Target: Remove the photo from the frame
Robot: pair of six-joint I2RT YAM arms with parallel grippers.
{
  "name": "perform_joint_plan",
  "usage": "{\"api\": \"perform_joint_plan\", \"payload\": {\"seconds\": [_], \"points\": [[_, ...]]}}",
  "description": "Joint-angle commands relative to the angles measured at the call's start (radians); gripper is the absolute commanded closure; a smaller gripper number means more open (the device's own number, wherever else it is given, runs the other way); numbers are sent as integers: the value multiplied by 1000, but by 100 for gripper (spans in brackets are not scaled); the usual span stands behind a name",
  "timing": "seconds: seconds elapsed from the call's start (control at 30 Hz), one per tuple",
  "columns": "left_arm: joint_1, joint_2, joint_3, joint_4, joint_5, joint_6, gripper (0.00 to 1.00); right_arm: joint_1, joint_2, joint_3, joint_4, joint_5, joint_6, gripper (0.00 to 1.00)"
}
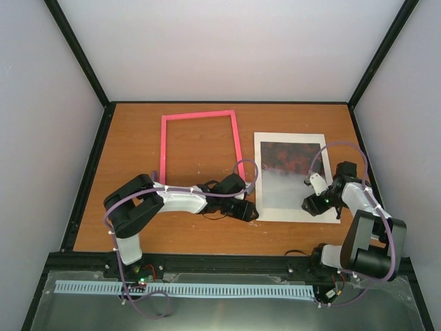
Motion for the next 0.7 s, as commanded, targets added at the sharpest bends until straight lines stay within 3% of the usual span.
{"api": "perform_joint_plan", "payload": {"seconds": [0.0, 0.37, 0.67], "points": [[-7, 42, 48, 12, 6, -34, 43, -9, 29, -23, 33, 13, -15, 33], [-7, 119, 119, 4, 11, -21, 45, -8, 68, -37, 31, -14, -26, 33], [-7, 95, 145, 28, 1, -7, 46, -9, 71, -44, 31, -21, -29, 33]]}}
